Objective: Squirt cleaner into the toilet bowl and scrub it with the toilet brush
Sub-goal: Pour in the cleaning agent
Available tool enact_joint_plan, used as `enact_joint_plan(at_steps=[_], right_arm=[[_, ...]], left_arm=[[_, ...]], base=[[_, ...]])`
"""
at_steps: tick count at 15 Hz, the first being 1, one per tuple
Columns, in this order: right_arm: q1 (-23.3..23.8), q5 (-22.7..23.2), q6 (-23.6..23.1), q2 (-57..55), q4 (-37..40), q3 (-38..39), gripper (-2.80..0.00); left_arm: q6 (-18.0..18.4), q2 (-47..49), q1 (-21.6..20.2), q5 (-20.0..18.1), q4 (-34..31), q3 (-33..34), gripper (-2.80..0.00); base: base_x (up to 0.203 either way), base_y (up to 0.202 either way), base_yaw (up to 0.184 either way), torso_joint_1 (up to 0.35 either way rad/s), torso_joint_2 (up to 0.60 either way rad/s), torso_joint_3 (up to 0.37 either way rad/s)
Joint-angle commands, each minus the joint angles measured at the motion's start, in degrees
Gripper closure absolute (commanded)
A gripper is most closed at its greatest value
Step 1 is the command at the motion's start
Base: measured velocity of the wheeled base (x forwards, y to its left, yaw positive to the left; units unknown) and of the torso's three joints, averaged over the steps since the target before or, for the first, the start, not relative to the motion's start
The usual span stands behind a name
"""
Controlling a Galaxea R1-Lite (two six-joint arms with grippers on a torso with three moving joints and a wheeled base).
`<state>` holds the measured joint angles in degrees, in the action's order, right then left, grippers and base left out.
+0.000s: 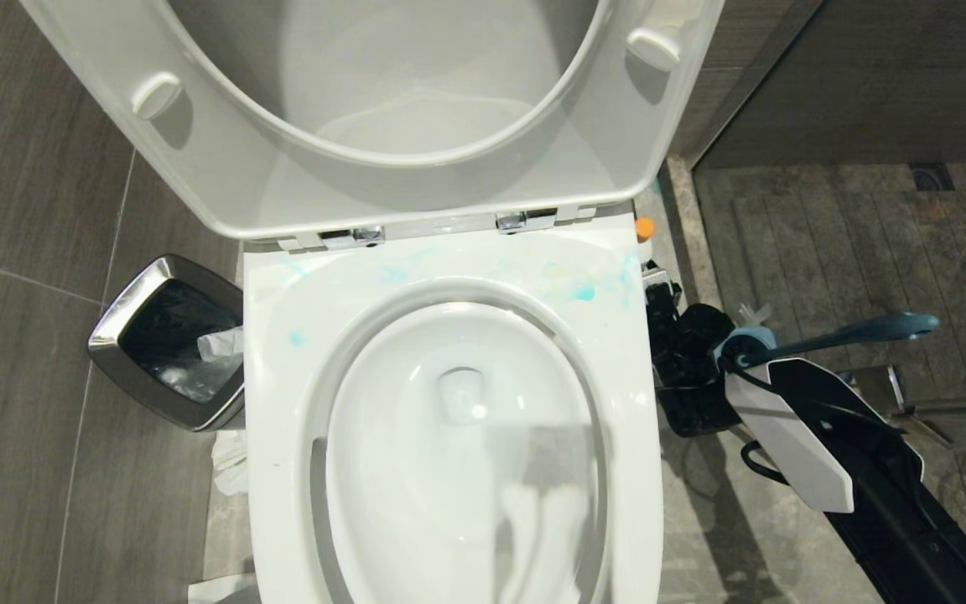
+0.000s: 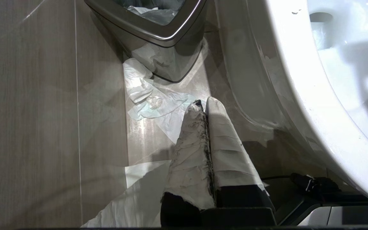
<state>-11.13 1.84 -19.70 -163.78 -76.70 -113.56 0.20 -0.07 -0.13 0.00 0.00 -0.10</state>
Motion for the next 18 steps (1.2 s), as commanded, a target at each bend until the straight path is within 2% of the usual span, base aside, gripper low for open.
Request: enact_joint_plan(at_steps=[1,7,18], right_arm=[[-0.03,0.0,-0.08,0.61,-0.38,0.0,0.0],[-0.03,-0.19,-0.08,1.06,-0.01,0.81,0.0],[-0.03,-0.06,1.68,9.5,0.07,18.87,0.0]], left_arm=[[-0.02,0.07,-0.04,0.0,0.0,0.01,0.0],[-0.02,0.07,-0.04,0.0,0.0,0.01,0.0],[-0.02,0.07,-0.04,0.0,0.0,0.01,0.0]], base=[[0.0,0.0,0.0,0.0,0.0,0.0],[0.0,0.0,0.0,0.0,0.0,0.0],[0.0,0.0,0.0,0.0,0.0,0.0]])
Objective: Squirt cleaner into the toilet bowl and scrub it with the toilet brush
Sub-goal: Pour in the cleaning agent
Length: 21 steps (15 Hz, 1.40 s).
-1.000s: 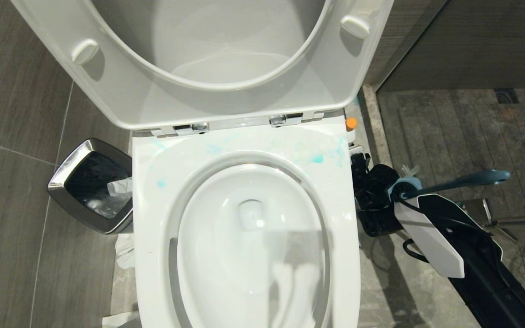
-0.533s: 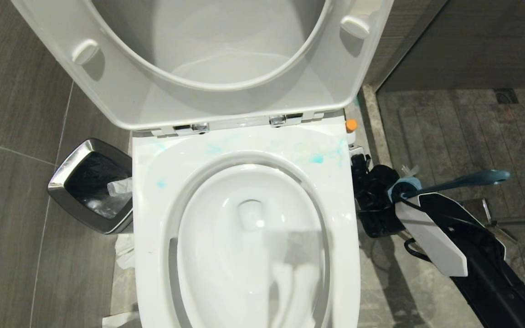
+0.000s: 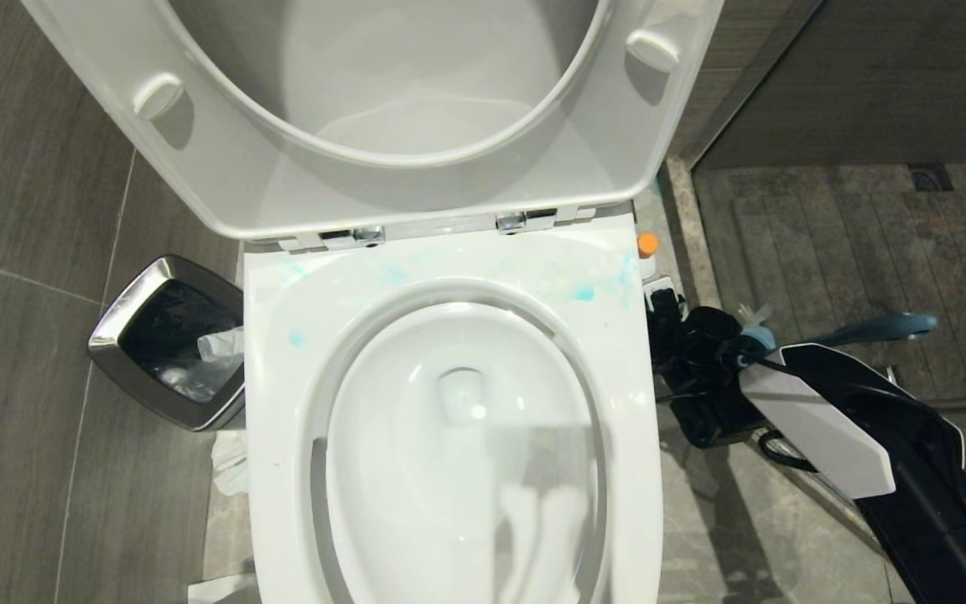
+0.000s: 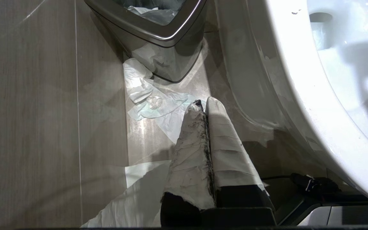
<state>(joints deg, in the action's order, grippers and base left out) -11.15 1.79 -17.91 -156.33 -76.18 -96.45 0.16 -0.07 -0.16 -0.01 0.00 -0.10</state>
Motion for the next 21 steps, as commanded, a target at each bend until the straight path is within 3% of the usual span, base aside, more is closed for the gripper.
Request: enact_joint_plan(at_steps=[1,8,21], right_arm=[[-0.08,-0.07,-0.09,2.79,-0.52,3.14,0.0],[-0.53,0.05,0.06,9.5,-4.72,17.01,0.0],[-2.95,-1.09,1.79,11.97,-8.12,25.27,0.0]], left_arm=[[0.02,0.07,-0.02,0.01,0.0,0.01,0.0],[0.02,0.07,-0.02,0.01,0.0,0.01,0.0],[0.02,0.07,-0.01,0.01,0.0,0.01,0.0]], base=[[0.0,0.0,0.0,0.0,0.0,0.0],[0.0,0.0,0.0,0.0,0.0,0.0],[0.0,0.0,0.0,0.0,0.0,0.0]])
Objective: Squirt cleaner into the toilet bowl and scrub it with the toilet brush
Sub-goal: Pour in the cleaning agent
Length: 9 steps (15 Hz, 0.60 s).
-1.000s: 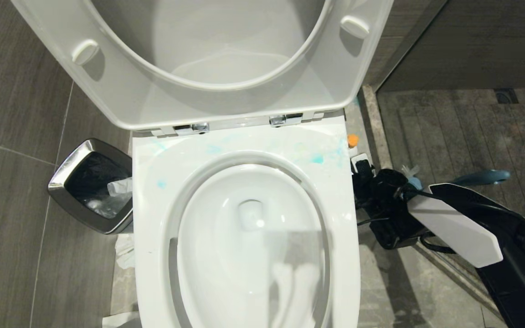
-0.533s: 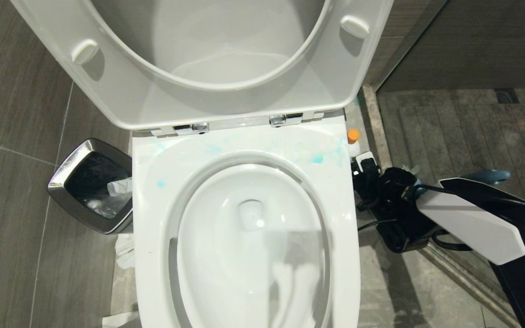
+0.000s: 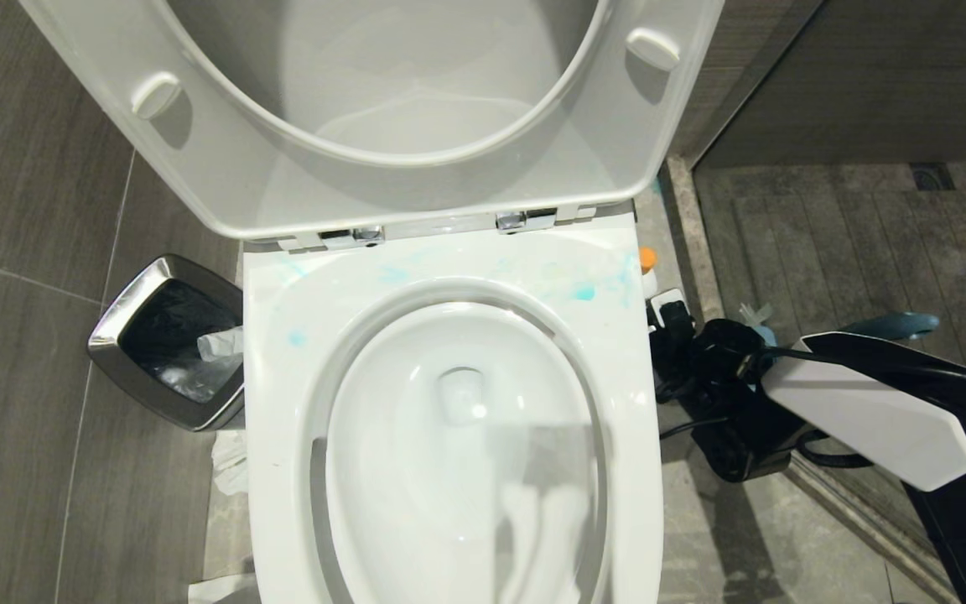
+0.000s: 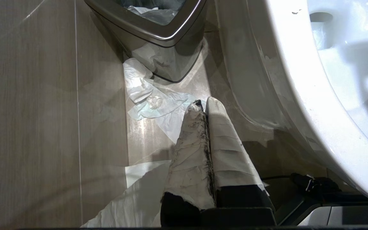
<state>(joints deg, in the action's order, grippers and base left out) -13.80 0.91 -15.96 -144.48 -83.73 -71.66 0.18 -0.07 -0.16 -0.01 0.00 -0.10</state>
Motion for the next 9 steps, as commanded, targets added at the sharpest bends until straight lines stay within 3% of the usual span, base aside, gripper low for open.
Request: enact_joint_plan(at_steps=[1,9], right_arm=[[-0.55,-0.36,-0.13,0.56,-0.64,1.1,0.0],[-0.77,-0.47,-0.18,2.0,-1.44,3.62,0.0]], left_arm=[[-0.01,0.07,-0.02,0.01,0.0,0.01,0.0],[-0.01,0.07,-0.02,0.01,0.0,0.01,0.0]], base=[[0.0,0.0,0.0,0.0,0.0,0.0],[0.0,0.0,0.0,0.0,0.0,0.0]])
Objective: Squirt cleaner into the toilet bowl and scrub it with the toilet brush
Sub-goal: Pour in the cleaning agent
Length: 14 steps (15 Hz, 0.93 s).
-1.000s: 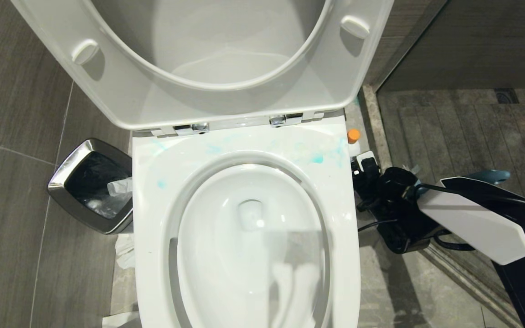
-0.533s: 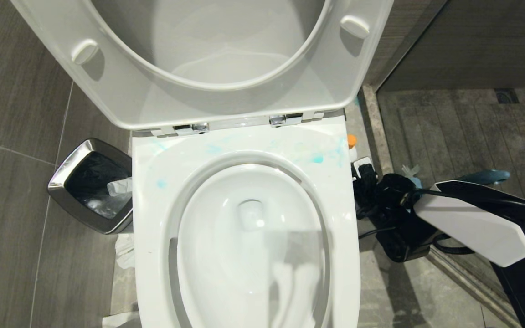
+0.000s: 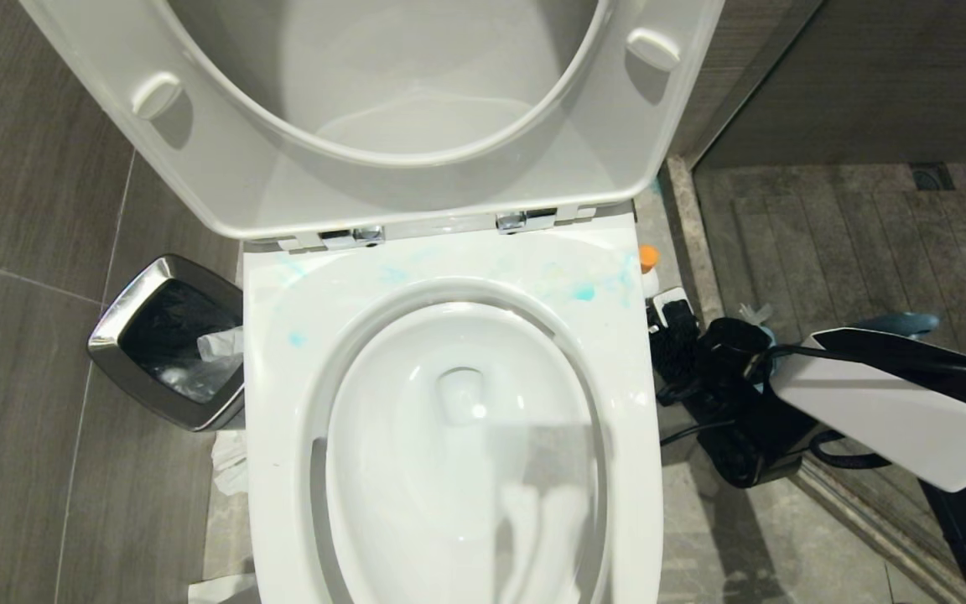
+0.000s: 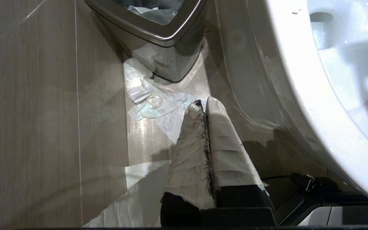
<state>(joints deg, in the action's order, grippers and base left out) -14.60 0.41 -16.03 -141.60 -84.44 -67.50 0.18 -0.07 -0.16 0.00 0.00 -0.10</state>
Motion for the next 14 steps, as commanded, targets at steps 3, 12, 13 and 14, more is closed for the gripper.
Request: enact_joint_plan(at_steps=[3,12,13,14], right_arm=[[0.04,-0.15,-0.14,-3.9,-2.71,-2.15,0.0],[0.01,-1.18,-0.15,-6.5,-3.22,-2.46,-2.8],[0.01,-1.37,-0.14,-6.5,-3.22,-1.97,-2.8],[-0.05,-1.38,-0.14,-6.4,-3.22,-1.21,-2.8]], left_arm=[[-0.01,0.07,-0.02,0.0,0.0,0.01,0.0],[-0.01,0.07,-0.02,0.0,0.0,0.01,0.0],[-0.01,0.07,-0.02,0.0,0.0,0.01,0.0],[-0.01,0.07,-0.02,0.0,0.0,0.01,0.0]], base=[[0.0,0.0,0.0,0.0,0.0,0.0],[0.0,0.0,0.0,0.0,0.0,0.0],[0.0,0.0,0.0,0.0,0.0,0.0],[0.0,0.0,0.0,0.0,0.0,0.0]])
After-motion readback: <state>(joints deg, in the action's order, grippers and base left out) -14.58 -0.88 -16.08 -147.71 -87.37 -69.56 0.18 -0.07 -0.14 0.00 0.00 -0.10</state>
